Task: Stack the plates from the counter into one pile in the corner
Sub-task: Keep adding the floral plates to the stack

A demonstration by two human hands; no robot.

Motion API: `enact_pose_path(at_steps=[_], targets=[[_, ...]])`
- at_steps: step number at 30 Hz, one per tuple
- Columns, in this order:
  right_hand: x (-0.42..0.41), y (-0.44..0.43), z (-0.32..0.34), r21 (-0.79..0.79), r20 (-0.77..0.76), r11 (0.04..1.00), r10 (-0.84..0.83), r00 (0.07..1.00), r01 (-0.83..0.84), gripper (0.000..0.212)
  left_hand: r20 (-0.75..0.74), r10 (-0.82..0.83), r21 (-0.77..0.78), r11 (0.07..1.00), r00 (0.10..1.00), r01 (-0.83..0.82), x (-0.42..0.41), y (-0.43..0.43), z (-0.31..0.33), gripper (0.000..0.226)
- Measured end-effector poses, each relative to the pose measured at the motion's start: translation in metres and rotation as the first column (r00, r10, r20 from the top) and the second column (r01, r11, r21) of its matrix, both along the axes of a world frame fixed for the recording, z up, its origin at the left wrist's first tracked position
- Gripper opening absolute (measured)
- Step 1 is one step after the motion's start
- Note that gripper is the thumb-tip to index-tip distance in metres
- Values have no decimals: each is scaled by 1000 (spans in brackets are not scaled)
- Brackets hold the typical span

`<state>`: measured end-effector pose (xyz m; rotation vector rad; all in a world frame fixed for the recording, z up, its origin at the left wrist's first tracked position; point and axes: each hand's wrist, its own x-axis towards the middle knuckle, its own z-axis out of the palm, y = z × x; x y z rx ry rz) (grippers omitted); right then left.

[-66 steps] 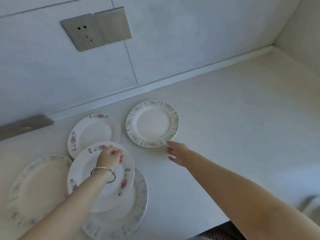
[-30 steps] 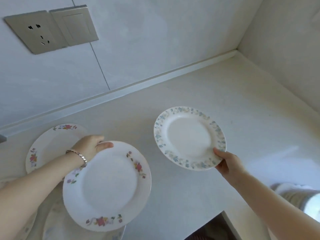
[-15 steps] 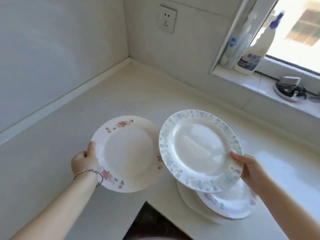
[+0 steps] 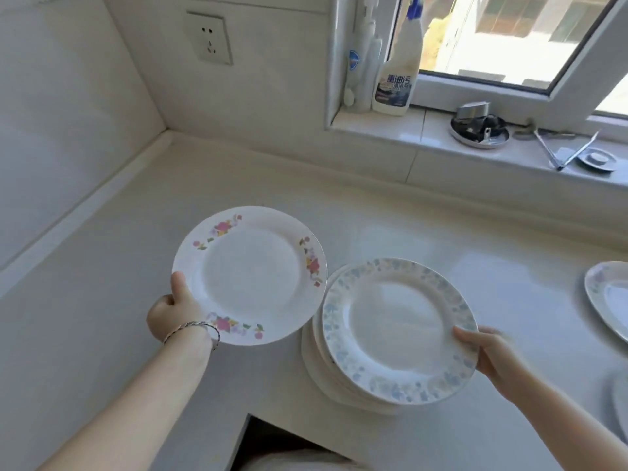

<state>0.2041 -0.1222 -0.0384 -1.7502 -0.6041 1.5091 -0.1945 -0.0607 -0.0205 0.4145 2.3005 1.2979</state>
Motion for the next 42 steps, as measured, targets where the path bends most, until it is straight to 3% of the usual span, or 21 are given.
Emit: enact_pose_path(at_steps=[3, 5, 7, 9, 14, 19, 21, 23, 24, 25, 27, 28, 29, 30, 32, 33, 36, 39, 42], targets=[[-5, 0, -1, 16, 59, 1000, 1, 998, -2, 13, 7, 16, -9, 1000, 1000, -16, 1, 0, 0, 57], [-11, -2, -2, 78, 212, 997, -12, 977, -5, 13, 17, 27, -15, 1000, 999, -27, 0, -2, -1, 57], [-17, -5, -6, 153, 487, 987, -29, 873, -52, 15, 20, 33, -20, 999, 999, -33, 0, -4, -1, 57], [-24, -8, -9, 183, 659, 979, -55, 750, -89, 14, 18, 34, -18, 999, 999, -33, 1, -5, -1, 57], [-35, -11, -13, 134, 753, 986, -35, 657, -100, 24, 32, 25, -16, 1000, 999, -24, -1, -9, -1, 56], [-40, -17, -7, -54, 821, 983, 145, 552, -177, 39, 37, 7, -20, 1000, 999, -6, 3, -7, 3, 56], [-41, -10, 4, -195, 877, 965, 252, 408, -178, 50, 38, -17, -26, 999, 999, 18, 8, -5, 4, 56], [-42, -1, 15, -169, 933, 966, 221, 285, -196, 57, 46, -51, -17, 998, 998, 52, 18, -3, 6, 57], [-46, 2, 22, -74, 932, 972, 147, 330, -224, 56, 54, -74, -7, 997, 996, 75, 24, -3, 8, 57], [-53, 8, 28, 51, 883, 968, 71, 464, -245, 53, 60, -106, -2, 994, 993, 106, 33, -3, 9, 58], [-68, 20, 39, 207, 597, 959, 34, 802, -195, 46, 75, -187, -4, 982, 980, 188, 54, -3, 10, 58], [-76, 24, 44, 238, 425, 961, 26, 905, -140, 44, 83, -231, -3, 973, 969, 232, 66, -3, 11, 58], [-81, 26, 44, 249, 347, 962, 20, 938, -113, 42, 91, -281, -4, 959, 955, 283, 78, -4, 11, 58], [-84, 27, 43, 252, 362, 961, 11, 932, -109, 44, 94, -348, -7, 937, 933, 350, 88, -5, 10, 58], [-77, 22, 37, 241, 564, 963, -37, 825, -122, 48, 92, -532, -14, 845, 842, 535, 103, -7, 7, 54], [-70, 18, 33, 222, 637, 969, -59, 769, -109, 47, 90, -634, -21, 770, 768, 638, 107, -7, 5, 50], [-49, 3, 21, 152, 659, 986, -45, 751, -75, 41, 27, -853, -168, 511, 522, 843, 108, -7, 2, 44], [-43, -9, 11, 118, 690, 990, -23, 723, -82, 32, -30, -943, -387, 316, 330, 866, 110, -10, 2, 47], [-42, -14, 4, 24, 767, 995, 46, 640, -101, 36, -20, -974, -533, 202, 226, 822, 112, -11, 1, 47]])
